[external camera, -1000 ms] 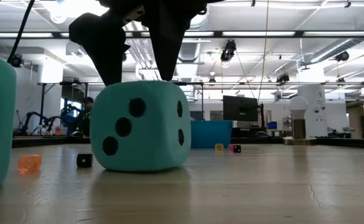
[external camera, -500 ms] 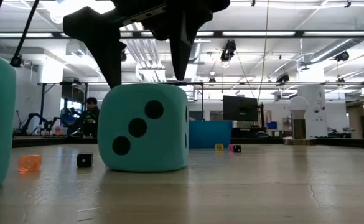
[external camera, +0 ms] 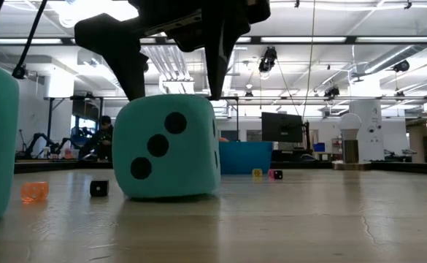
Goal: Pick & Place Dice
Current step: Put the top blue dice into the blue bin
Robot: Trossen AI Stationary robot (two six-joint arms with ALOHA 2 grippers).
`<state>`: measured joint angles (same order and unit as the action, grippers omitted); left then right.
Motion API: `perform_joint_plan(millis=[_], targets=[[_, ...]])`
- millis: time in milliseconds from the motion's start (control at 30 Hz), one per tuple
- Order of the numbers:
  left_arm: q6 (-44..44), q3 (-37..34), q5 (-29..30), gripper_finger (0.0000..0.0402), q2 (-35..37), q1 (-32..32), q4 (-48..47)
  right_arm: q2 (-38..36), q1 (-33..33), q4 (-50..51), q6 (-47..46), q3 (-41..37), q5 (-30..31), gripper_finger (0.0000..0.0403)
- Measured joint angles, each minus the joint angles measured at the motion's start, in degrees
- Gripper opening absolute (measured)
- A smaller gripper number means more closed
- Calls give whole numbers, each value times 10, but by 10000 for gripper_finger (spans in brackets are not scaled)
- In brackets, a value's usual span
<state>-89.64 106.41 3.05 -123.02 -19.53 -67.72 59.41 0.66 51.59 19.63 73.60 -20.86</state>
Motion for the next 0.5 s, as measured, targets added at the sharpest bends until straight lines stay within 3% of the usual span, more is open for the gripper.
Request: perform_joint_plan(millis=[500], targets=[[-39, 20, -25, 394, -1, 4, -21, 0, 0, 0, -1, 0, 0, 400]])
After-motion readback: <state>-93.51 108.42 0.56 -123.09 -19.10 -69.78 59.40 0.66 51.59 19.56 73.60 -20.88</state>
